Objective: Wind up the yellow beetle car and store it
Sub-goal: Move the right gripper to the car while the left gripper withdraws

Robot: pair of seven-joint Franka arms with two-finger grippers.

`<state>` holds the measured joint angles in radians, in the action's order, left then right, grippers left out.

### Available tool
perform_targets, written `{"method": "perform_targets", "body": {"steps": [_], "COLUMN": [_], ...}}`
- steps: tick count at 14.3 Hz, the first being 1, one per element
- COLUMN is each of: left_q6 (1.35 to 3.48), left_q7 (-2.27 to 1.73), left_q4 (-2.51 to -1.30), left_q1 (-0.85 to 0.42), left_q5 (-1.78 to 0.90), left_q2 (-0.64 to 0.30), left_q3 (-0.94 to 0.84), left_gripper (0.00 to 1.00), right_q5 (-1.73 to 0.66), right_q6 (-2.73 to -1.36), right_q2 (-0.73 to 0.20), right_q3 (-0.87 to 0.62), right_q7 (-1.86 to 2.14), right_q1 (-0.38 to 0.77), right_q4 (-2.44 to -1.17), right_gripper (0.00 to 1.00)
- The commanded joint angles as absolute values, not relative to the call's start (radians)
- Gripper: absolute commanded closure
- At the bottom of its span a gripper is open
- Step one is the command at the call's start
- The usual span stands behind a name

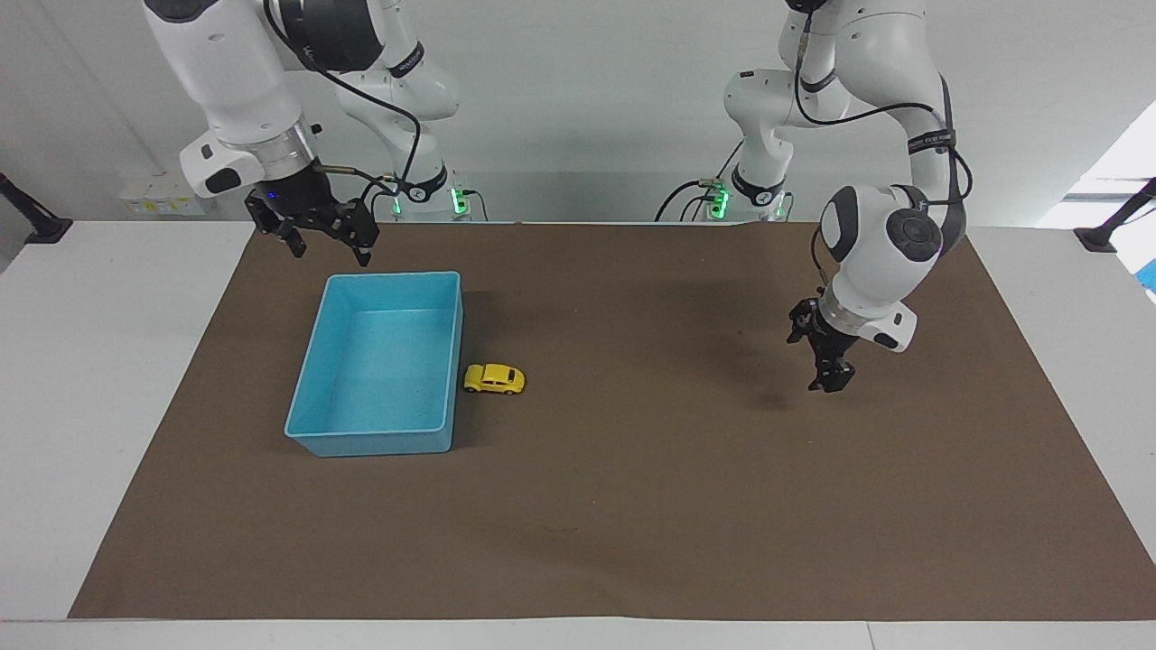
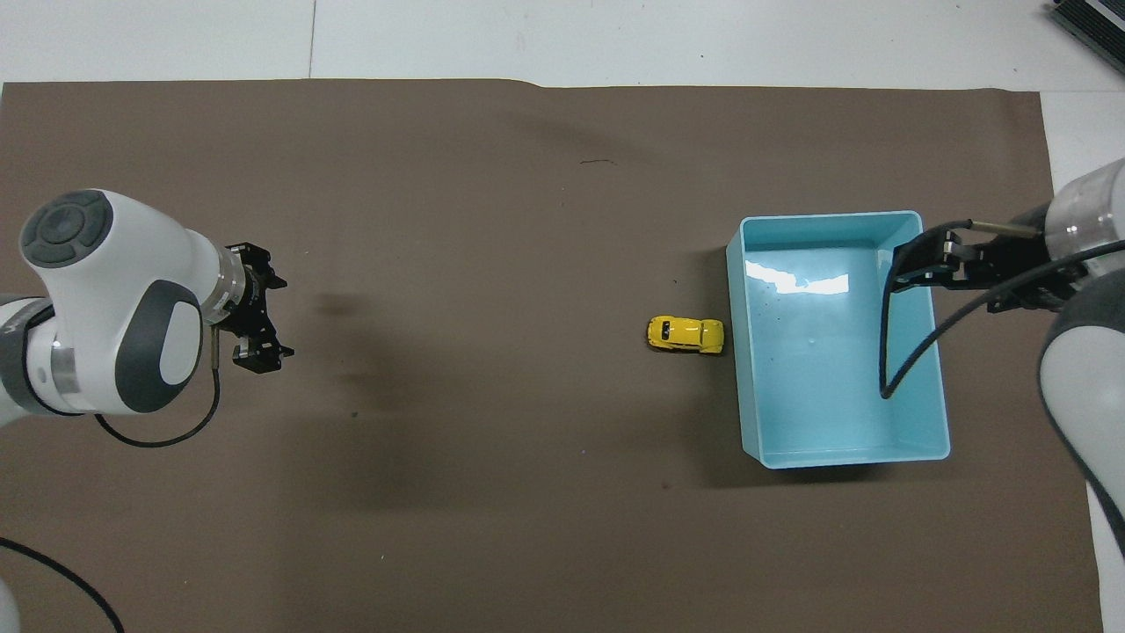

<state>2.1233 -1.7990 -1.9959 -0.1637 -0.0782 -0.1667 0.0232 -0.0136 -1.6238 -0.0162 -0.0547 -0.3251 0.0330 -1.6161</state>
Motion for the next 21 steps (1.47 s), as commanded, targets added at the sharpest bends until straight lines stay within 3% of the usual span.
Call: {"method": "perform_targets", "body": {"steps": [1,6,14,21], "left_q6": [1.999,1.957,1.847,1.827], "left_q7": [-1.798,-1.789,-1.789,-1.735], "left_q4": [-1.886,-1.839,-1.665,-1.643], "left_q1": [-0.147,-0.106,-0.104,-0.06], "left_q5": [-0.084,-0.083,-0.071,-0.069], "left_q2": [-0.153,-0.032,-0.006,0.058], "left_q3": [0.018,0.018,0.018,0.021], "left_gripper": [0.0,0.0,0.0,0.0], "right_q5": [-0.018,-0.015,-0.017,0.032], "right_q6": [-1.664,-1.71,-1.769,-1.821], "right_q2": [-0.026,-0.047,-0.124,-0.182], "right_q3": [-0.064,-0.066,-0.064,-0.064], "right_q7": [-0.422,-0.704,-1.055,-1.526], "right_q1": [0.046,0.081,0.172,0.27], "right_q4": [-1.644,-1.646,-1.646,-1.644], "right_gripper": [0.0,0.0,0.0,0.0]}}
